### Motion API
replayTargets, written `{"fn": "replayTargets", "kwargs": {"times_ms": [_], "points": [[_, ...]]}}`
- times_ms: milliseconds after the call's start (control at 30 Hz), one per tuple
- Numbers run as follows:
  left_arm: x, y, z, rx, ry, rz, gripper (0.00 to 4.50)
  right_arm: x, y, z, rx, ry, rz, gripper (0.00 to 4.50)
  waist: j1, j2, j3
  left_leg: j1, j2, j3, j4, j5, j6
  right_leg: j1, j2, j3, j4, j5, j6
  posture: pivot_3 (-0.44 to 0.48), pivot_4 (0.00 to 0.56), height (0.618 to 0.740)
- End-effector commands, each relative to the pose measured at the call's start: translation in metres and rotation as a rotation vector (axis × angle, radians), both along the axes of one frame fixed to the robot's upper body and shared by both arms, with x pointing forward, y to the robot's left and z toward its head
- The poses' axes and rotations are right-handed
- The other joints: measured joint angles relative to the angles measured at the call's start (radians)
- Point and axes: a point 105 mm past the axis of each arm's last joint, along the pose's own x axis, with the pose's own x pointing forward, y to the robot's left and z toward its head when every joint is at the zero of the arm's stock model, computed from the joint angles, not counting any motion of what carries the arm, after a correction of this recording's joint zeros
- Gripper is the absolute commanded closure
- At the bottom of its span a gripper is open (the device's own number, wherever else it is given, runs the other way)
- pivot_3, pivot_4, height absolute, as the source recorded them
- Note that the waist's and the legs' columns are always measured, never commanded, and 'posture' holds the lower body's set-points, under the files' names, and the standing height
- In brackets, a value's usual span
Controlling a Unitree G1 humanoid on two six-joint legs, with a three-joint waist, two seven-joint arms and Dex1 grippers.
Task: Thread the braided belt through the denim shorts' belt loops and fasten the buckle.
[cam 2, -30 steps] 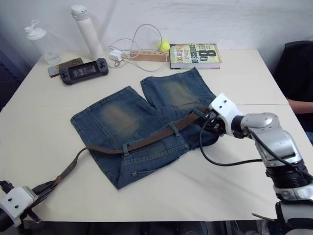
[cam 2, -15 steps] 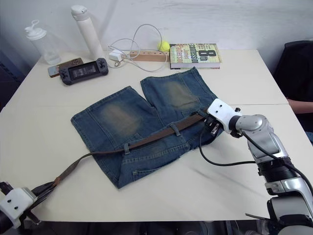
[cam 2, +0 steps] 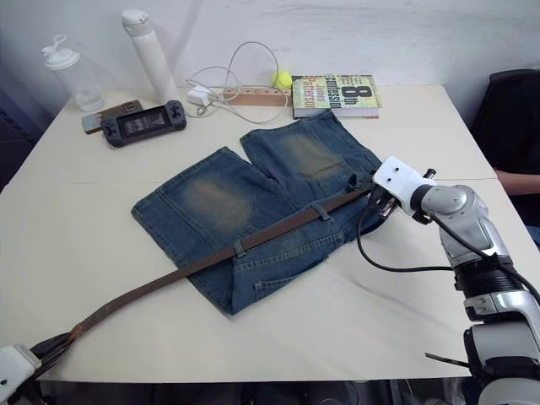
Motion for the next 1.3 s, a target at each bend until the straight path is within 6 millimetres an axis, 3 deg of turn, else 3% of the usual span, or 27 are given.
{"fn": "replayTargets", "kwargs": {"times_ms": [33,200,400,600,800,1067,1300], "points": [[-0.025,0.032,-0.002,0.009,0.046,0.155,4.5,0.0,-0.019,0.02,0.013,-0.062,-0.09,4.48,-0.001,0.0,0.0,0.0,0.0,0.0,0.0,0.0,0.0,0.0,0.0,0.0,0.0,0.0,0.0,0.0,0.15,0.735],[-0.021,0.033,0.0,-0.016,0.023,0.175,4.5,-0.002,-0.016,0.017,0.02,-0.048,-0.089,4.48,0.001,0.0,0.0,0.0,0.0,0.0,0.0,-0.002,0.003,0.0,0.0,0.001,0.001,0.0,0.0,0.0,0.15,0.735],[-0.033,0.042,-0.005,-0.033,0.048,0.246,4.5,-0.003,-0.019,0.017,0.017,-0.036,-0.102,4.48,-0.002,0.0,0.0,0.0,0.0,0.001,0.0,-0.002,0.003,-0.001,0.0,0.001,0.002,0.0,0.0,0.0,0.15,0.735],[-0.054,0.061,-0.015,0.057,0.083,0.365,4.5,-0.002,-0.015,0.019,0.066,-0.036,-0.106,4.48,-0.006,0.0,0.0,0.001,0.0,0.001,0.0,-0.002,0.003,-0.001,0.0,0.001,0.002,0.0,0.0,0.0,0.15,0.735],[-0.071,0.095,-0.004,0.257,0.032,0.583,4.5,-0.002,-0.015,0.02,0.073,-0.037,-0.113,4.48,-0.015,0.0,0.0,0.002,0.001,0.002,0.0,-0.003,0.005,-0.001,0.0,0.001,0.004,0.0,0.0,0.0,0.15,0.735],[-0.082,0.082,-0.018,0.26,0.056,0.588,4.5,-0.002,-0.015,0.019,0.076,-0.029,-0.118,4.48,-0.02,-0.001,0.0,0.002,0.0,0.004,0.0,-0.004,0.006,-0.001,-0.001,0.001,0.004,0.0,0.0,0.0,0.15,0.735],[-0.114,0.082,-0.033,0.269,0.115,0.735,4.5,-0.004,-0.016,0.02,0.076,-0.031,-0.128,4.48,-0.023,-0.001,0.0,0.002,0.001,0.004,0.0,-0.004,0.006,-0.002,-0.001,0.002,0.004,0.0,0.0,0.0,0.15,0.735]]}}
